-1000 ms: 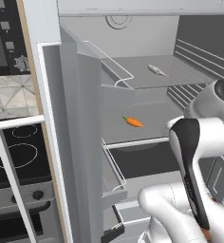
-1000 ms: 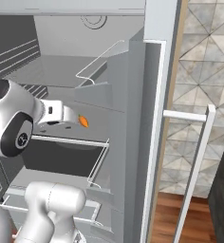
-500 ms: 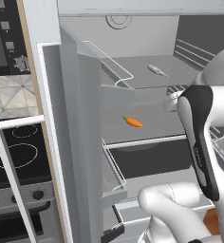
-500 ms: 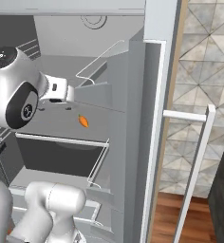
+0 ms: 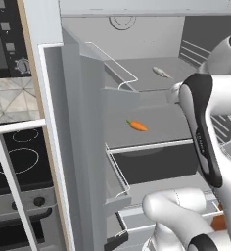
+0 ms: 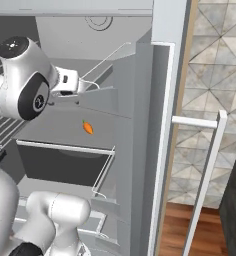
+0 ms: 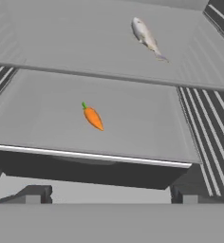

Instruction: Place one carrot and one fish in each tupperware on the nearby counter, to pack two identical lunches.

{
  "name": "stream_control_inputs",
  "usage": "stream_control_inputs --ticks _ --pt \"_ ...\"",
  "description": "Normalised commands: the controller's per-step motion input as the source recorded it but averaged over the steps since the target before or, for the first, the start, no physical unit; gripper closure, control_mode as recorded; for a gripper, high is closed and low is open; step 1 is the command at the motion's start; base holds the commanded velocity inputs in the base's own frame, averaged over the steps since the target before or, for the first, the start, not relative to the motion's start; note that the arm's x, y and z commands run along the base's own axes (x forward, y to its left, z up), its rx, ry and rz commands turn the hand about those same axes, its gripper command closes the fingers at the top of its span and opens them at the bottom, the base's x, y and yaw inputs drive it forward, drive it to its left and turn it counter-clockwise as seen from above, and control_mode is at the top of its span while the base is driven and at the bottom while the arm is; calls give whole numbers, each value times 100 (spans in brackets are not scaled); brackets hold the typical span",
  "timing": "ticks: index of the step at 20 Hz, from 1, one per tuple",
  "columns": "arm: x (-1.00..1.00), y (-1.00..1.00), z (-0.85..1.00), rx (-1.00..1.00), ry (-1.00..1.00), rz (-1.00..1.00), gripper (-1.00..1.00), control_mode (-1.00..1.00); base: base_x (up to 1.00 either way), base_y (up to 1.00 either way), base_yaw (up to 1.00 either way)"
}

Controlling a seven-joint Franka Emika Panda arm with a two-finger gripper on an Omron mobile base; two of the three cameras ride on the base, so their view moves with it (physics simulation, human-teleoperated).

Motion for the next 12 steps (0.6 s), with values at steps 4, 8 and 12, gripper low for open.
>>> stream_control_inputs --ticks 4,8,12 --pt "41 -7 8 -2 -7 0 -100 -100 0 0 0" --pt "59 -18 3 0 -2 0 -100 -100 0 0 0" --pt "72 -31 0 0 0 0 -100 -100 0 0 0"
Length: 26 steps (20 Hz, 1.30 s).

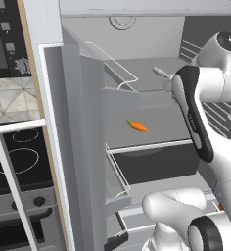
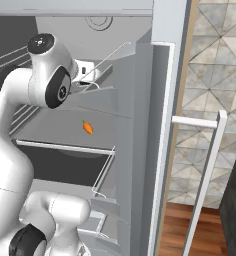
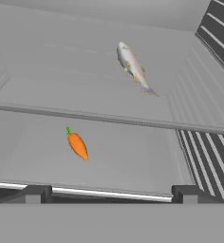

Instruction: Place one carrot and one fish in each tupperware on the nearby counter, to pack two identical lunches.

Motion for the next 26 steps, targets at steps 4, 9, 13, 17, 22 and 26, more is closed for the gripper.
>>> stream_control_inputs --ticks 4,9,13,17,22,26 --pt "79 -33 0 0 1 0 -100 -100 0 0 0" --pt "82 -22 0 0 4 0 -100 -100 0 0 0" --pt "81 -2 0 0 5 0 -100 -100 0 0 0" --pt "78 0 -5 0 1 0 -100 -100 0 0 0" --pt "79 0 -8 0 1 0 -100 -100 0 0 0" --pt "48 0 -29 0 0 0 -100 -100 0 0 0"
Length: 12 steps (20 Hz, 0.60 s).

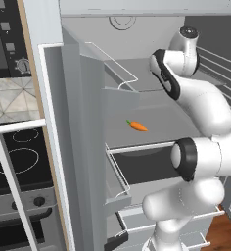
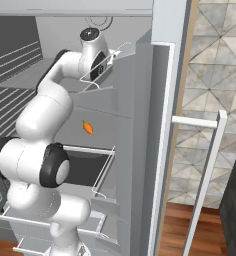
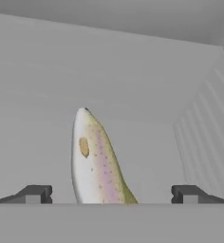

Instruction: Place one carrot and one fish in each tupperware on the nearby counter, to pack two identical lunches.

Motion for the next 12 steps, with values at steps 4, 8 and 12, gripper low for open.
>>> stream_control_inputs --ticks 4,8,12 --pt "29 0 -36 0 -2 0 -100 -100 0 0 0" --pt "16 0 -36 0 0 0 -100 -100 0 0 0" --pt "0 0 -49 0 0 0 100 -100 0 0 0"
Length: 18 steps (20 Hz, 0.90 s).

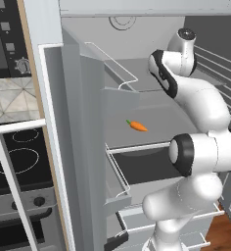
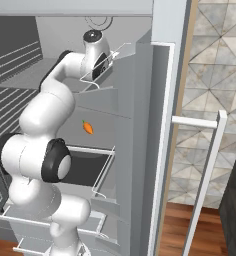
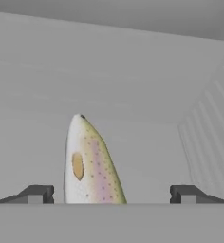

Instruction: Place one carrot and one fish in each tupperware on the nearby counter, to pack two identical lunches.

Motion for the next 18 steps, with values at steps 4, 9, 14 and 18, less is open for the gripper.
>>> stream_control_inputs --ticks 4,9,14,18 --pt "-3 0 -64 -2 0 0 100 -100 0 0 0" --pt "-25 9 -62 0 0 0 100 -100 0 0 0" --pt "-84 2 -58 0 -2 0 100 -100 0 0 0" --pt "-100 5 -49 0 -16 2 100 -100 0 0 0"
